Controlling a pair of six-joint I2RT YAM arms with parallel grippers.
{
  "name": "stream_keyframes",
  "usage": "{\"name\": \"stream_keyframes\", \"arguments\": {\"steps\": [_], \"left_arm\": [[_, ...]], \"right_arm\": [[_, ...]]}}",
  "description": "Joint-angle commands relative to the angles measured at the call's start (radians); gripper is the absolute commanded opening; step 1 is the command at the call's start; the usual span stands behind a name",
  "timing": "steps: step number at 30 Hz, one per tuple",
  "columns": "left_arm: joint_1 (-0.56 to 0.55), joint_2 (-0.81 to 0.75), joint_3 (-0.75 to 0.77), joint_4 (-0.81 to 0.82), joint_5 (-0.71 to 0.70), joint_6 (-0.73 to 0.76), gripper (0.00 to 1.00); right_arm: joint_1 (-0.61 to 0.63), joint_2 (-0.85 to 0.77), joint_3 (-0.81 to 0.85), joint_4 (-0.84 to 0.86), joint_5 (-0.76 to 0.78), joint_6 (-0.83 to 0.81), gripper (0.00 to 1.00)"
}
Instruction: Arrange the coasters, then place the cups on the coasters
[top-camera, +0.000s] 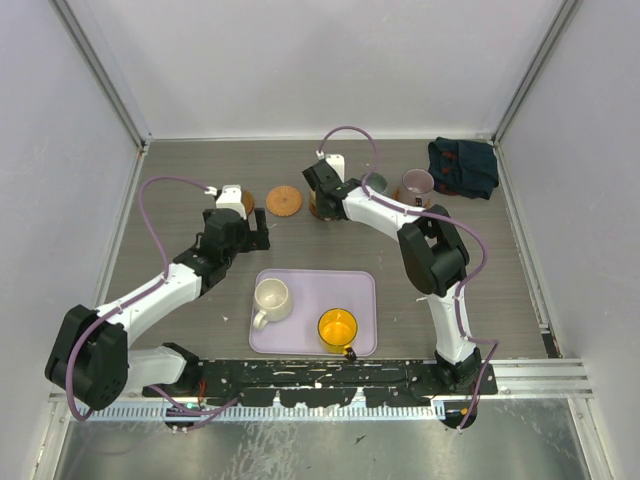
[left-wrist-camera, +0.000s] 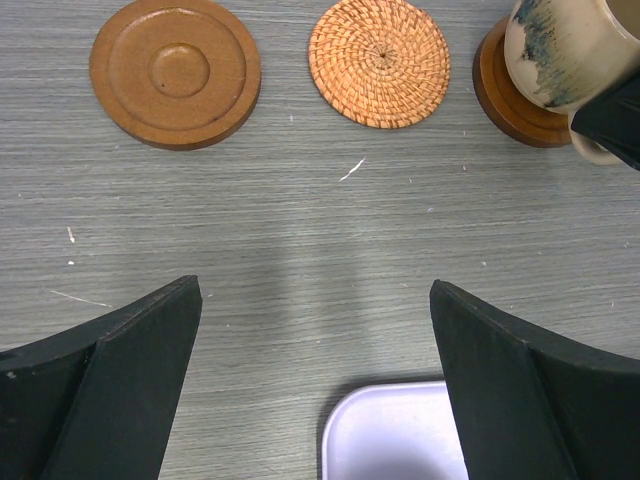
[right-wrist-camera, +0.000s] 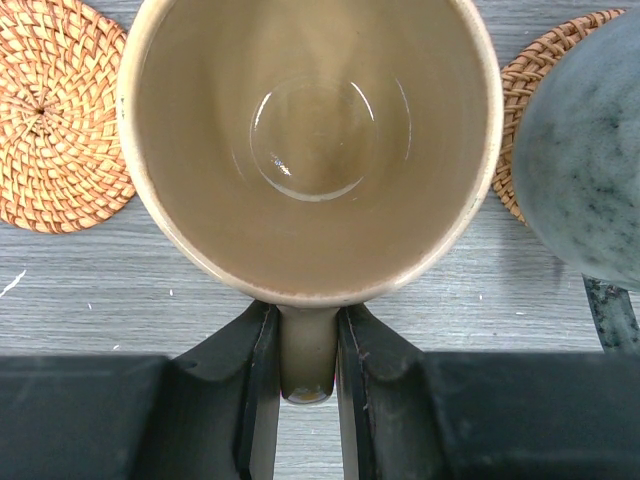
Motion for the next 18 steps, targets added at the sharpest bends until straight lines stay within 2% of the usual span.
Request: {"name": "stream_keyframes", "arguments": {"steps": [1,7,15,18], "left_arm": [[0.003,-0.006,0.014,0.046,-0.004,-0.016,0.98],[0.003,-0.007,0.013,0.046,-0.005,-0.015,0.98],[0.003,-0.011,0.007,0.046,-0.004,-0.017,0.98],[0.003,-0.014,0.005,0.045,-0.006,-0.017,0.98]], "right_arm": [[0.009,-0.062,0.038,0.0,0.022,0.007,0.28],[0.015,-0.066,0.043,-0.002,0.029,0.001,0.4],[0.025,-0.064,0.046,-0.002,0.035,-0.002,0.43],[0.033,-0.073,0.047,-0.006,0.047,-0.007,0.5]]}}
